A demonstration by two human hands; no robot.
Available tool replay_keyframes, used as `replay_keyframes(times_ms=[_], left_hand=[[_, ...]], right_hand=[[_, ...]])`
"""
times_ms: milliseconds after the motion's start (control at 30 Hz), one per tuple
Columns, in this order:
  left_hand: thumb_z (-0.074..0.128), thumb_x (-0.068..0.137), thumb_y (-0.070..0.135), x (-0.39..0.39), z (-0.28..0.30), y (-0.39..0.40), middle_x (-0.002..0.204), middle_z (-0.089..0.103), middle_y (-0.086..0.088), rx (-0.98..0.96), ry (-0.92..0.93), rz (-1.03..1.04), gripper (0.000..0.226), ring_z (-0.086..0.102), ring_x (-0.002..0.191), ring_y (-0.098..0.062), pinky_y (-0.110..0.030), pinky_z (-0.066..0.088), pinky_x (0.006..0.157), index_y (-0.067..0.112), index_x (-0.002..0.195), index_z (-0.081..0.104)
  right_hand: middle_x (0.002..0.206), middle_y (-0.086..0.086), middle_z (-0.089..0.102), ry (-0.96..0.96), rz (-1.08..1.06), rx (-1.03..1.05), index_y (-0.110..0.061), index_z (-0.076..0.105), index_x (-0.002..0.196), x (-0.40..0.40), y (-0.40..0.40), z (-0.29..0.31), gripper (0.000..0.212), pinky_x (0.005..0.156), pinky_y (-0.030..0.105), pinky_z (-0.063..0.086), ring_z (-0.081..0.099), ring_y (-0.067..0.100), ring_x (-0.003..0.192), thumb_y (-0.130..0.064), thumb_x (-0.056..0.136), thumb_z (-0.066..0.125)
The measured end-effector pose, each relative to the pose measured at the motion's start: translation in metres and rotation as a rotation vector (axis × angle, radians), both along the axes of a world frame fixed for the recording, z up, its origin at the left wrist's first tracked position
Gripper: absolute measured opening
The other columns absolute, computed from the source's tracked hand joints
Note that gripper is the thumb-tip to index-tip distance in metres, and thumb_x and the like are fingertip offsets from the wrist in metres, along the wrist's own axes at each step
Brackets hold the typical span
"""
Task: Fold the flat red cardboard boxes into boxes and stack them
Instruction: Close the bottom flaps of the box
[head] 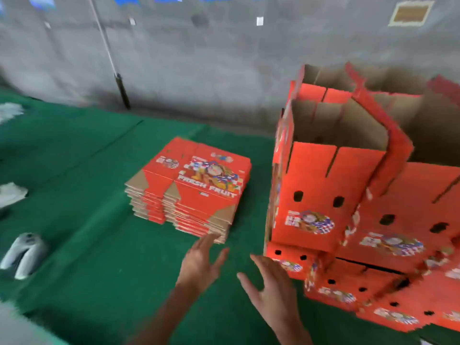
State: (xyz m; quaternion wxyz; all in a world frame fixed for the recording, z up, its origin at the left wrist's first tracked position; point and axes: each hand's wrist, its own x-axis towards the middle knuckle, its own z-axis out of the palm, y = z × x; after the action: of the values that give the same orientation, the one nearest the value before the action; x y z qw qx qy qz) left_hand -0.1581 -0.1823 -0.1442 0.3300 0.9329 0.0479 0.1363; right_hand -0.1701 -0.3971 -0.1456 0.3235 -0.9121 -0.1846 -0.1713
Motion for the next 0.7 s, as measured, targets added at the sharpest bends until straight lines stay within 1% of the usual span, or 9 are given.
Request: replay_keyframes(times_ms=[67,167,267,367,433,500,567,633,700], left_hand=[[0.064,0.095,0.056,0.027,0.01,0.06,0.136,0.063,0.004,-0.036,-0.001,0.052,0.055,0.06,0.125,-0.017,-0.042,0.05,0.106,0.024,0.138,0.059],[0.065,0.095,0.055,0.063,0.015,0.132,0.14,0.06,-0.003,0.028,0.008,0.092,0.057,0.053,0.132,-0.023,-0.048,0.044,0.112,0.018,0.139,0.059],[0.064,0.094,0.053,0.109,0.018,0.188,0.136,0.059,-0.002,0.108,-0.02,0.13,0.054,0.05,0.127,-0.023,-0.053,0.041,0.111,0.018,0.135,0.059],[0.067,0.09,0.057,0.158,0.027,0.234,0.144,0.051,-0.006,0.197,0.037,0.259,0.065,0.042,0.134,-0.028,-0.051,0.031,0.116,0.02,0.141,0.053],[0.062,0.089,0.067,0.176,0.023,0.263,0.15,0.045,-0.009,0.244,0.101,0.329,0.078,0.037,0.138,-0.031,-0.049,0.025,0.121,0.019,0.148,0.044],[0.055,0.089,0.075,0.186,0.017,0.284,0.158,0.037,-0.012,0.301,0.173,0.328,0.092,0.032,0.144,-0.032,-0.049,0.02,0.124,0.014,0.155,0.034],[0.053,0.09,0.075,0.195,0.013,0.296,0.162,0.03,-0.013,0.357,0.229,0.286,0.097,0.027,0.147,-0.034,-0.05,0.023,0.124,0.01,0.157,0.028],[0.054,0.093,0.07,0.204,0.014,0.299,0.162,0.027,-0.017,0.395,0.282,0.236,0.095,0.025,0.147,-0.036,-0.051,0.027,0.123,0.007,0.157,0.025],[0.051,0.097,0.067,0.211,0.016,0.296,0.16,0.029,-0.022,0.443,0.323,0.201,0.09,0.026,0.147,-0.039,-0.051,0.028,0.123,0.004,0.156,0.027]], right_hand=[[0.123,-0.004,0.07,0.08,0.025,0.021,-0.018,0.069,0.129,0.033,0.048,0.005,0.058,0.095,0.031,0.055,0.067,0.016,0.113,-0.061,0.09,0.067],[0.134,-0.004,0.065,0.213,0.026,0.016,-0.024,0.059,0.14,0.082,0.099,0.003,0.059,0.097,0.032,0.053,0.063,0.014,0.118,-0.062,0.094,0.061],[0.14,-0.001,0.06,0.366,-0.009,0.034,-0.025,0.052,0.145,0.137,0.133,0.002,0.059,0.098,0.035,0.053,0.061,0.014,0.118,-0.058,0.096,0.059],[0.132,0.005,0.061,0.432,-0.103,0.032,-0.024,0.053,0.143,0.185,0.157,0.001,0.054,0.09,0.036,0.057,0.063,0.017,0.108,-0.048,0.096,0.065],[0.131,0.007,0.057,0.491,-0.184,0.019,-0.023,0.052,0.144,0.203,0.173,-0.007,0.056,0.082,0.036,0.059,0.063,0.018,0.102,-0.046,0.095,0.068],[0.132,0.008,0.053,0.539,-0.26,0.009,-0.019,0.051,0.143,0.212,0.186,-0.019,0.06,0.075,0.032,0.056,0.059,0.017,0.097,-0.046,0.093,0.07],[0.128,0.009,0.053,0.582,-0.331,0.036,-0.015,0.053,0.137,0.219,0.194,-0.027,0.059,0.078,0.035,0.057,0.06,0.02,0.097,-0.047,0.091,0.073],[0.12,0.009,0.056,0.622,-0.379,0.079,-0.011,0.057,0.129,0.225,0.2,-0.033,0.058,0.081,0.042,0.06,0.064,0.025,0.097,-0.043,0.087,0.078],[0.119,0.011,0.056,0.664,-0.437,0.118,-0.009,0.058,0.123,0.23,0.206,-0.035,0.055,0.081,0.043,0.06,0.064,0.027,0.094,-0.039,0.084,0.081]])
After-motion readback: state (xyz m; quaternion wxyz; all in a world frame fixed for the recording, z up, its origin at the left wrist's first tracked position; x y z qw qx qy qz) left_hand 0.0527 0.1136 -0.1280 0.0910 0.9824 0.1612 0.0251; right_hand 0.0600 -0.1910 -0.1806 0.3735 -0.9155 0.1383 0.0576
